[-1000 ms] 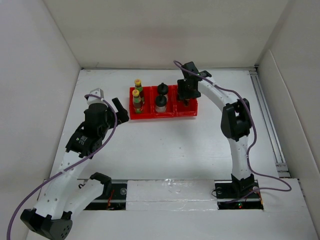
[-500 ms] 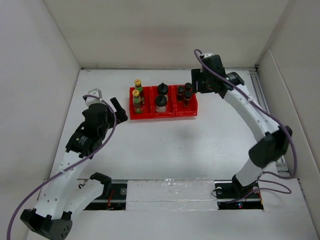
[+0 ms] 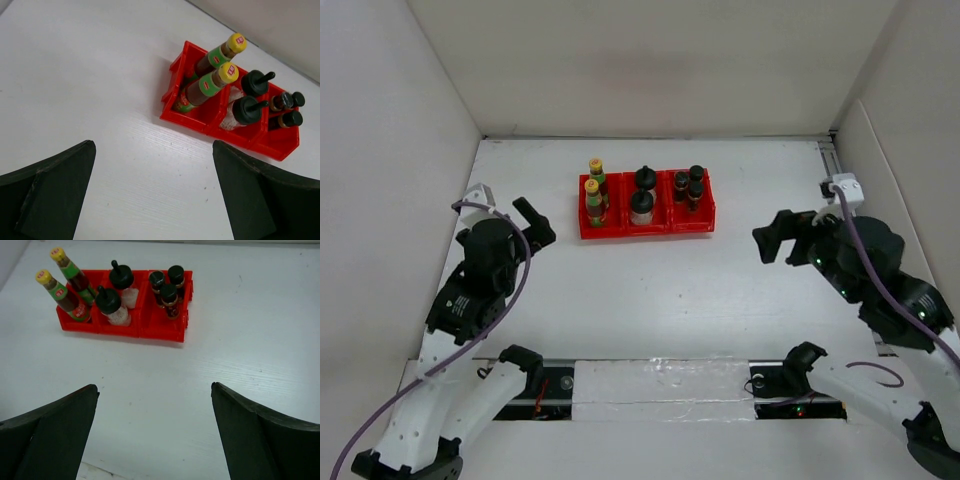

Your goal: Organize the condiment bottles

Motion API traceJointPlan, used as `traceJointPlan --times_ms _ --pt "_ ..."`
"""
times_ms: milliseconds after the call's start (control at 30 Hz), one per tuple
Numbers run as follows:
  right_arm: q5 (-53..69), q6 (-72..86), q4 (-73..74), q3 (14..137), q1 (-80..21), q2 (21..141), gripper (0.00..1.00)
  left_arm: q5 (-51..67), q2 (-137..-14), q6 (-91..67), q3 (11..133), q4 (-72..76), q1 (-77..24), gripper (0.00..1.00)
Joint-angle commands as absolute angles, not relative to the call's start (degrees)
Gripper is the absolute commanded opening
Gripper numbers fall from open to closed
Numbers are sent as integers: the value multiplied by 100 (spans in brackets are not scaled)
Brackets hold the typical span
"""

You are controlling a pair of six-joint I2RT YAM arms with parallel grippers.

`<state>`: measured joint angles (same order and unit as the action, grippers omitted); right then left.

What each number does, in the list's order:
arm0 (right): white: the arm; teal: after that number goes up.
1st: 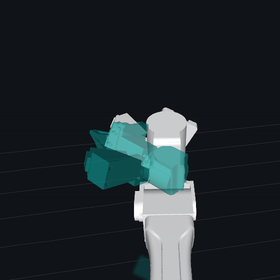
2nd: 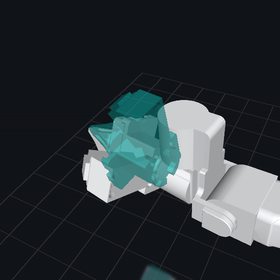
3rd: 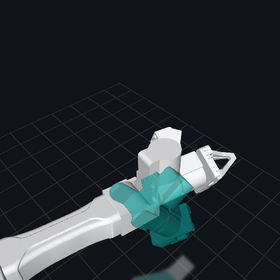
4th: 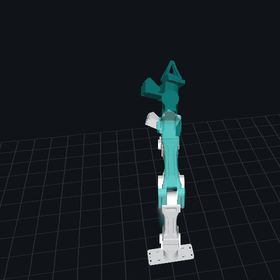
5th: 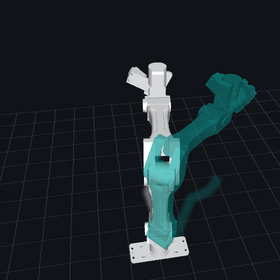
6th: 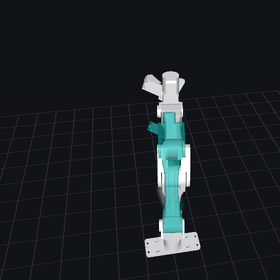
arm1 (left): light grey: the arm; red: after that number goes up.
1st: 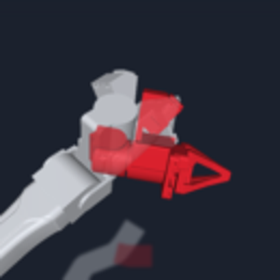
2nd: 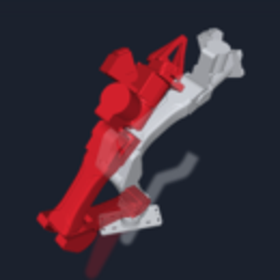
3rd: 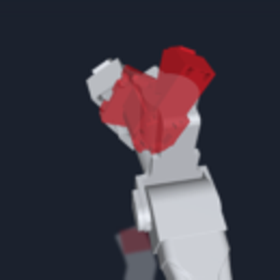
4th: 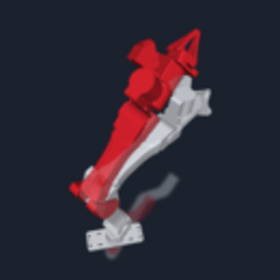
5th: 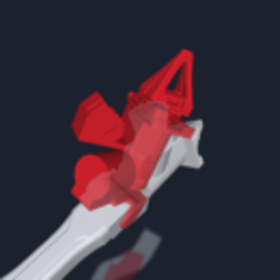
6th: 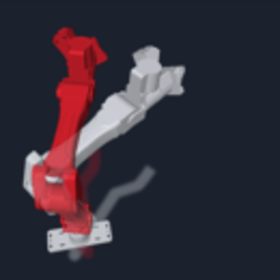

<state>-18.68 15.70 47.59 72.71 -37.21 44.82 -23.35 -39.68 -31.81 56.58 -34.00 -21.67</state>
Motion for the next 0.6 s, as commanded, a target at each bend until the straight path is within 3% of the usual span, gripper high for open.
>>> traceJointPlan --times_ms 0,167,567 --pt "-2169 1635 5298 7312 -3744 4140 100 -2786 -3701 -3226 6160 -3786 -2153 99" --pt "-2786 1819 6265 7716 -3744 3762 100 -2900 -3341 -3208 6670 -4279 -2153 99" --pt "-2909 1635 6679 8226 -3797 2690 100 -3234 -2462 -3270 7884 -5115 -2153 99"
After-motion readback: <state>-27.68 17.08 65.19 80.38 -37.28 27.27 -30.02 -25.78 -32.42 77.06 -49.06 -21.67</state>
